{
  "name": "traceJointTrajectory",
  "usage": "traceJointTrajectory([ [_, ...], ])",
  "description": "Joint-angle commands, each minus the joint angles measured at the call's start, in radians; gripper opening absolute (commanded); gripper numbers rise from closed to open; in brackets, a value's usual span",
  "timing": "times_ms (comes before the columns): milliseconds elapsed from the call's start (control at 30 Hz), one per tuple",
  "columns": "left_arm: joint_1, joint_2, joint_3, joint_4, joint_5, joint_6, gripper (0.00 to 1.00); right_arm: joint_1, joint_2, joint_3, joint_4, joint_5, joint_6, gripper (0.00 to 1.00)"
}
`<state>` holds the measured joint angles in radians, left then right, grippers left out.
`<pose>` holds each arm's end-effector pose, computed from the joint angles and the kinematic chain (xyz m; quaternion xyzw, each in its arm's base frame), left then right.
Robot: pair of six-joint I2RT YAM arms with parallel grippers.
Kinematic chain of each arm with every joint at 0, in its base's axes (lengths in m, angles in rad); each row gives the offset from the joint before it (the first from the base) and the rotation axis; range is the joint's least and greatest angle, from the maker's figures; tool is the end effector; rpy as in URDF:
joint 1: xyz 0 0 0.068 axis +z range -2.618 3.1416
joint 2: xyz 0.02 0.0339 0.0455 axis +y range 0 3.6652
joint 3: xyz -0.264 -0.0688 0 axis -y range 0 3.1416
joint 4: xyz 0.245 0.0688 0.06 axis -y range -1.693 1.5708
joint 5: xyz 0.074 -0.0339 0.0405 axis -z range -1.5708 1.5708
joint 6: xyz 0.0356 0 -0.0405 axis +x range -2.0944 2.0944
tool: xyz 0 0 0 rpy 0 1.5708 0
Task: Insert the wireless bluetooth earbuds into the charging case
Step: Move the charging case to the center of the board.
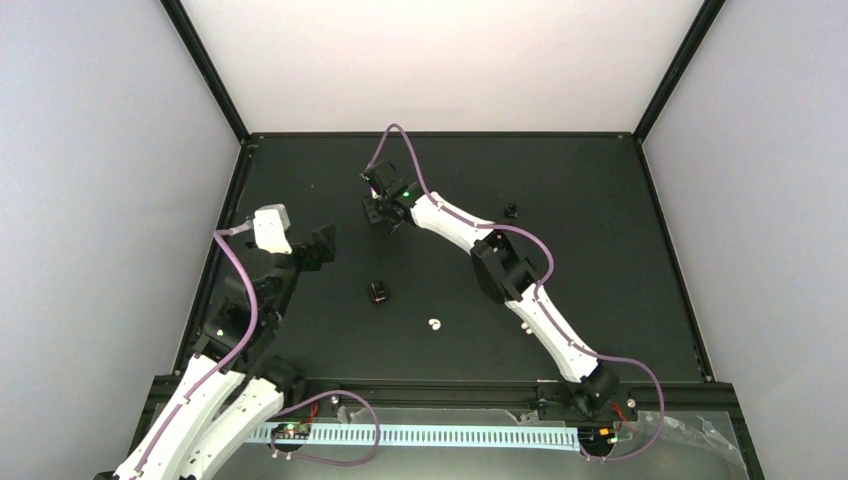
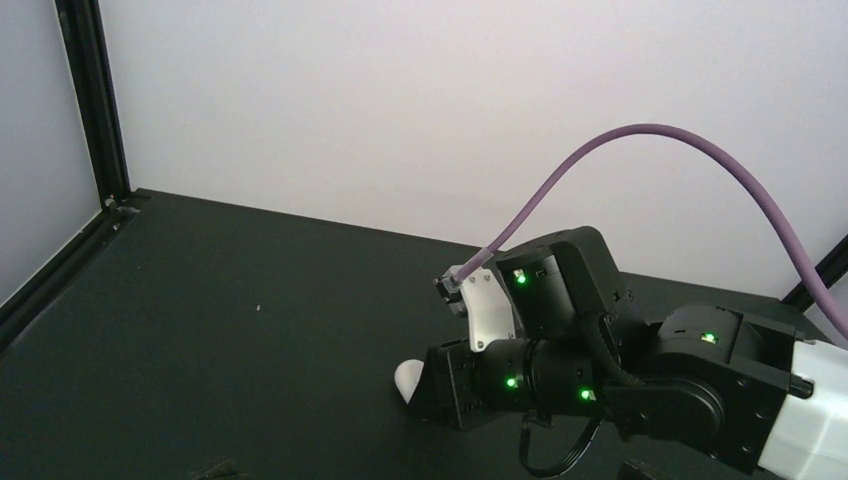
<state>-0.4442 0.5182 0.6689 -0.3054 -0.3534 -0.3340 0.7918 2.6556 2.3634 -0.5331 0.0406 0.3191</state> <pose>0.1227 -0.0447 0.3238 -0.0730 0.7530 -0.1193 0.6430 0.4083 0.4115 0.1432 -0.2108 0.9070 0.1759 0.3193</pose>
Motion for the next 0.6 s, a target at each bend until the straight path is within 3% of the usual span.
traceJointTrajectory([
  [0, 0.007, -0.005, -0.002, 0.006, 0.006, -0.007, 0.99, 0.008, -0.042, -0.045, -0.005, 0.025, -0.005, 0.37],
  [133, 0.008, -0.005, -0.002, 0.006, 0.005, -0.007, 0.99, 0.007, -0.207, -0.254, 0.065, 0.072, -0.018, 0.34],
  [367, 0.01, -0.01, -0.002, 0.009, 0.013, -0.008, 0.99, 0.007, -0.597, -0.822, 0.261, 0.133, -0.045, 0.34],
  [567, 0.01, 0.0, -0.004, 0.015, 0.031, -0.014, 0.99, 0.007, -0.823, -1.209, 0.283, 0.16, -0.043, 0.34],
])
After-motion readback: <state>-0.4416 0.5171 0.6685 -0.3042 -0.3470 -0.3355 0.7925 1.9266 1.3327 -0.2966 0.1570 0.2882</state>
